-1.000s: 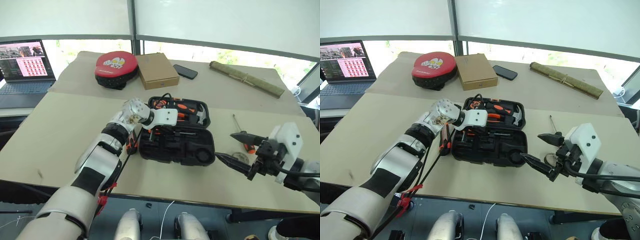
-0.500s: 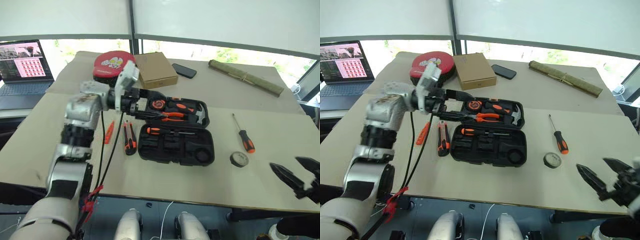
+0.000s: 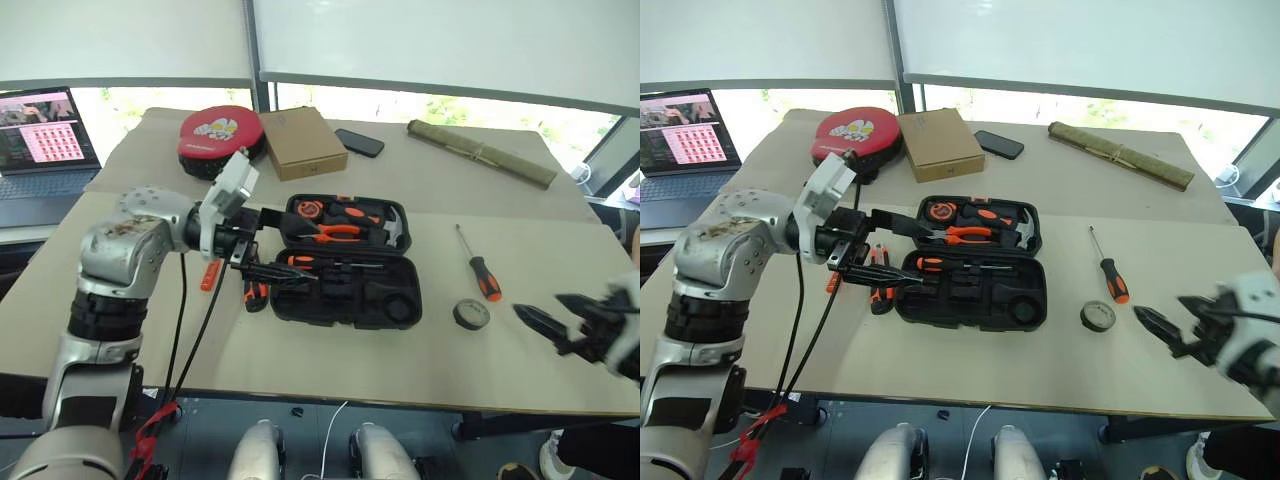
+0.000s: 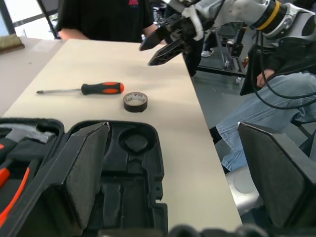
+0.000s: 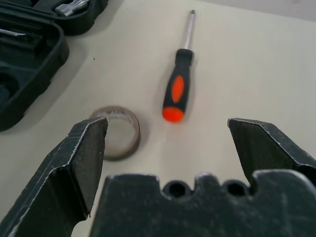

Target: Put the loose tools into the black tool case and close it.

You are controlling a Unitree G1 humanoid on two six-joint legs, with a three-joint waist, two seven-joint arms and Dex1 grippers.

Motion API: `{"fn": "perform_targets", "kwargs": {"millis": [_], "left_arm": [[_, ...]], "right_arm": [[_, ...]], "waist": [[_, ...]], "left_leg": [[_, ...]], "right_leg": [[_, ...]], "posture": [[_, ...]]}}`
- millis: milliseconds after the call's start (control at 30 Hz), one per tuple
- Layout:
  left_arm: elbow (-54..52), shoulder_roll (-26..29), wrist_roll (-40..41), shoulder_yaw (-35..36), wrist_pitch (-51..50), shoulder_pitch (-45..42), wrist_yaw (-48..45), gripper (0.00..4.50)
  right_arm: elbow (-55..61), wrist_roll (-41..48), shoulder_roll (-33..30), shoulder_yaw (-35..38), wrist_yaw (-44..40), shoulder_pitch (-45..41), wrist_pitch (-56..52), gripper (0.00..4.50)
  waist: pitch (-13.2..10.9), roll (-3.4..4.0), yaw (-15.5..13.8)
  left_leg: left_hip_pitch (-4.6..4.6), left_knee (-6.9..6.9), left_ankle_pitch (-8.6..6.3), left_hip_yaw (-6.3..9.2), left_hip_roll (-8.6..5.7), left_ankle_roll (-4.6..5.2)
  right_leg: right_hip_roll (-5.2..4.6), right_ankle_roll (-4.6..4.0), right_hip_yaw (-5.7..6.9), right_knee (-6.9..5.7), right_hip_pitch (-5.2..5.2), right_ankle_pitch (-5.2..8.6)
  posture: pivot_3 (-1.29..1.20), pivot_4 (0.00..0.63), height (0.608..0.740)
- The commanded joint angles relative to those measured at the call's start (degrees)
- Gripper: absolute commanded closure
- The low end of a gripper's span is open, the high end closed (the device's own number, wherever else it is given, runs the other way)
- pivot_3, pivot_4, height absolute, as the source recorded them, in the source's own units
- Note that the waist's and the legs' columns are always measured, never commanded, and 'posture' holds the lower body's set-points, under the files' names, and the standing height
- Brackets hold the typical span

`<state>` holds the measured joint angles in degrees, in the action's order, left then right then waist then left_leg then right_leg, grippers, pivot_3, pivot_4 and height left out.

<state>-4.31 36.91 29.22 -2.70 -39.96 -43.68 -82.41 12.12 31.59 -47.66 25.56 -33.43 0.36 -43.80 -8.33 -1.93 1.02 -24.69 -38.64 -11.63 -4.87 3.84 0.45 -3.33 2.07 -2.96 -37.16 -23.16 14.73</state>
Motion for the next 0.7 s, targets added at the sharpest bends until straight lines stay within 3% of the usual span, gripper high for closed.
{"fn": "perform_targets", "kwargs": {"millis": [33,233,367,600,700], "left_arm": [[-3.77,0.64,0.89,0.18,0.71,0.24,2.41,0.04],[-5.37,2.29,1.57,0.12,0.55,1.51,3.86,0.04],[-5.09,2.96,1.86,0.26,0.56,1.44,4.21,0.00],[-2.74,3.87,1.07,0.10,2.03,1.30,4.12,0.00],[-2.79,5.49,1.24,0.31,1.99,2.31,3.35,0.00]], "right_arm": [[-6.83,-5.50,0.90,-6.79,2.88,-7.84,1.62,0.00],[-16.18,-10.85,4.51,-13.15,6.01,-15.82,1.64,0.00],[-21.03,-12.91,6.45,-13.42,7.69,-18.27,2.99,0.89],[-19.83,-13.07,7.73,-11.77,7.87,-17.61,3.48,3.39],[-17.37,-11.55,6.98,-9.86,5.92,-18.31,5.30,3.45]], "waist": [[-0.01,0.02,-0.27],[-0.01,0.03,-1.13],[-0.01,0.03,-1.10],[-0.01,0.04,-0.86],[-0.01,0.04,-0.84]], "left_leg": [[0.00,0.00,0.00,-0.02,-0.01,0.00],[-0.15,0.17,0.00,-0.02,-0.06,0.00],[-0.17,0.16,0.00,-0.03,-0.07,0.00],[-0.16,0.17,0.00,-0.02,-0.06,0.00],[-0.16,0.17,0.00,-0.02,-0.06,0.00]], "right_leg": [[0.00,0.01,-0.03,0.00,-0.01,0.00],[-0.05,0.04,0.05,0.05,-0.12,0.10],[-0.04,0.05,0.04,0.06,-0.12,0.09],[-0.03,0.05,0.04,0.05,-0.12,0.09],[-0.03,0.05,0.04,0.05,-0.12,0.09]], "posture": [[0.00,0.150,0.740],[0.00,0.150,0.740],[0.00,0.150,0.740],[0.00,0.150,0.740],[0.00,0.150,0.740]]}}
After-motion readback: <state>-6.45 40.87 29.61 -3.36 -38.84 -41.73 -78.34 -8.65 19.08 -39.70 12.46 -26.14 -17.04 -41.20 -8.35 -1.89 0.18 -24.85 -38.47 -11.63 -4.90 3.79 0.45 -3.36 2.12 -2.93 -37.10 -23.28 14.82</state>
